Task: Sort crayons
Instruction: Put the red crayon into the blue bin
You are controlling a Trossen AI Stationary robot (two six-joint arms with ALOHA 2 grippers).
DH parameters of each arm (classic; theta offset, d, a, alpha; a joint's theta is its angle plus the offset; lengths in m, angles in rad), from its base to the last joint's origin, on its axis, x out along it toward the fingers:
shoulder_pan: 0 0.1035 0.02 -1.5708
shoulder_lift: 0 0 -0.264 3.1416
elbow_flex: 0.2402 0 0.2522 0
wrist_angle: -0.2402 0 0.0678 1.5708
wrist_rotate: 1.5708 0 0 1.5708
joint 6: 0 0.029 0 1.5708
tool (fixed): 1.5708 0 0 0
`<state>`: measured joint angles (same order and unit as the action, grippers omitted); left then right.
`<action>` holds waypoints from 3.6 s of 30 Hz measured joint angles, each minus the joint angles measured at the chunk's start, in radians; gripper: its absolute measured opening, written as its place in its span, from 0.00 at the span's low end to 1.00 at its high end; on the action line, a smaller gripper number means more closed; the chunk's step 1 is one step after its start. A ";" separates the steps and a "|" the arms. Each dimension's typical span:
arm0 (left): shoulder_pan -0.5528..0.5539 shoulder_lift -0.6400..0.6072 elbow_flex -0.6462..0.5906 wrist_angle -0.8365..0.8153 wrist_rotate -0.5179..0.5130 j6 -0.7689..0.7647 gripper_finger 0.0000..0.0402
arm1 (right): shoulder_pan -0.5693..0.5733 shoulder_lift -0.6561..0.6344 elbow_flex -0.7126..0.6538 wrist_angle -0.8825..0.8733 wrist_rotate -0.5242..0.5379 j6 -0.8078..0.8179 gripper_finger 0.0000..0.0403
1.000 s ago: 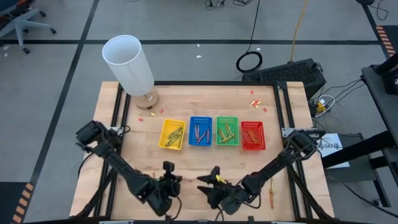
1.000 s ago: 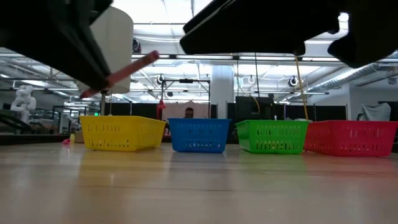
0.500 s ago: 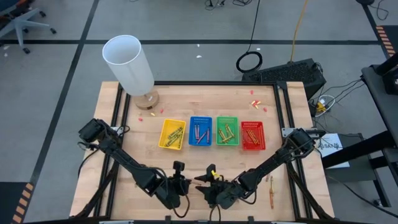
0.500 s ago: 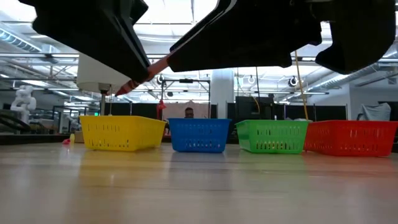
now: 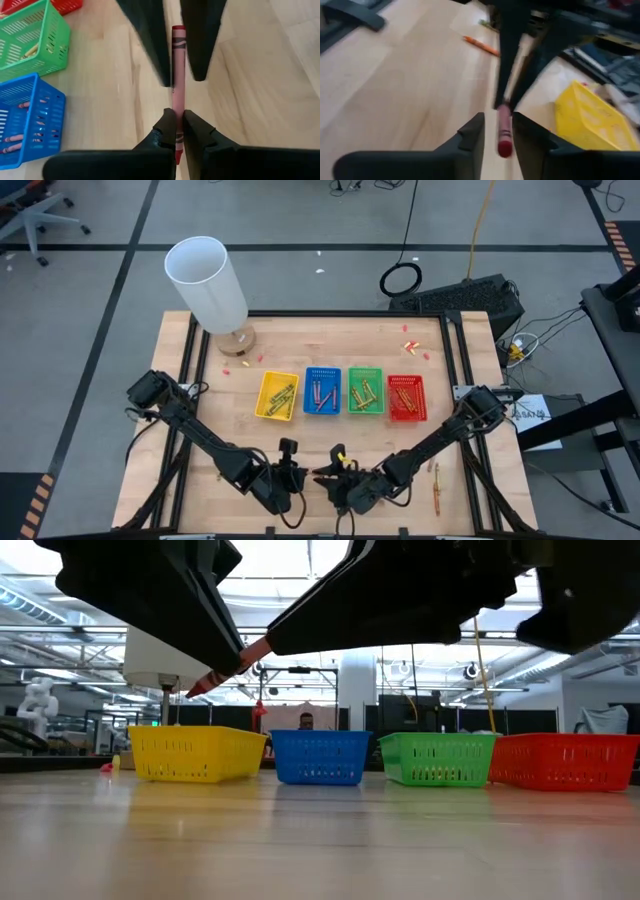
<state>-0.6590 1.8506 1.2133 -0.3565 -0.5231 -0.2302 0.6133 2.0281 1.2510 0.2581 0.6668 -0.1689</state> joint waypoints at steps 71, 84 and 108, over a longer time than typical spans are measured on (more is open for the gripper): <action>-0.125 -0.165 -0.028 -0.123 -0.270 -0.292 0.35 | -0.071 -0.231 0.001 -0.371 0.248 0.121 0.03; -0.131 -0.164 -0.028 -0.255 -0.206 -0.554 0.35 | -0.169 -0.231 0.009 -0.420 0.235 0.176 0.03; -0.166 -0.164 -0.095 -0.358 -0.218 -0.733 0.35 | -0.413 -0.212 0.011 -0.604 0.139 0.322 0.05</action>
<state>-0.8252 1.6867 1.1179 -0.7147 -0.7410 -0.9634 0.2006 1.8164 1.2617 -0.3461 0.8059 0.1532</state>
